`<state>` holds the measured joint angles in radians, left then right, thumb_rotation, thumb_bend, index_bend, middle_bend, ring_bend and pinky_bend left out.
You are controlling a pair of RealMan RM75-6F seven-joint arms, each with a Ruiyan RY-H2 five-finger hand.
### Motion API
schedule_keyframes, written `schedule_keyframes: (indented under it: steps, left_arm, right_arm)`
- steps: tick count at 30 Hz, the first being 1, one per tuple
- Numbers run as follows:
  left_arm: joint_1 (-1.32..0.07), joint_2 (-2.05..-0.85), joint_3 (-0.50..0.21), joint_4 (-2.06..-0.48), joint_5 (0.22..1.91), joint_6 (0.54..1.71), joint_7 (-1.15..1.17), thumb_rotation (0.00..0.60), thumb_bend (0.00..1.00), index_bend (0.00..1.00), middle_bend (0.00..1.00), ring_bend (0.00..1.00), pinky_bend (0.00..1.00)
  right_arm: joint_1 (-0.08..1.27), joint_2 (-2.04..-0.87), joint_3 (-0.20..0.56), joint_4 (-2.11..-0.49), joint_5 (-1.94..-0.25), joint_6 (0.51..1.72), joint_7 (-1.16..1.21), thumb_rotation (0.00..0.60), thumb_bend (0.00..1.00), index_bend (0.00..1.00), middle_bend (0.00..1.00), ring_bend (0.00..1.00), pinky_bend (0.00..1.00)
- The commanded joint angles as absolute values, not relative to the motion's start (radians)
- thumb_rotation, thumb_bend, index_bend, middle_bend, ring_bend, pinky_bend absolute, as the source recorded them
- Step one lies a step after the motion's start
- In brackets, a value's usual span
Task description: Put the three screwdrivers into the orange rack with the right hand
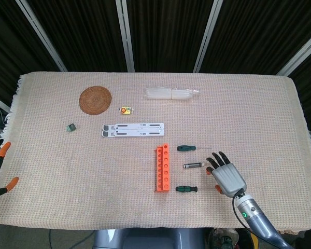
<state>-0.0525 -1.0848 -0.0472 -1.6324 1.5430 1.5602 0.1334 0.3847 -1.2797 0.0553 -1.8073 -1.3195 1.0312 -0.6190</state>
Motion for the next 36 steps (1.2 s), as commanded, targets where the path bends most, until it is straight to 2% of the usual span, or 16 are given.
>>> schedule_keyframes:
  steps: [1,14,36]
  left_arm:
    - [-0.054,-1.085,-0.048,-1.632,1.541,1.559,0.133,0.6,0.2,0.03,0.0,0.0,0.0]
    - [-0.056,-1.084,-0.048,-1.62,1.526,1.547,0.121,0.6,0.2,0.03,0.0,0.0,0.0]
    - [-0.062,-1.097,-0.054,-1.577,1.501,1.529,0.081,0.6,0.2,0.03,0.0,0.0,0.0]
  right_arm:
    - [0.395,-1.332,0.035,-1.809,-1.272,1.054,-0.731,0.6,0.19,0.42,0.13,0.0,0.0]
    - [0.451,-1.454,0.007,-1.806,-1.148,1.034,-0.884,0.6,0.19,0.42,0.13,0.0,0.0]
    - [0.505,-1.568,0.002,-1.784,-1.08,1.081,-0.913,0.6,0.22,0.44,0.13,0.0,0.0]
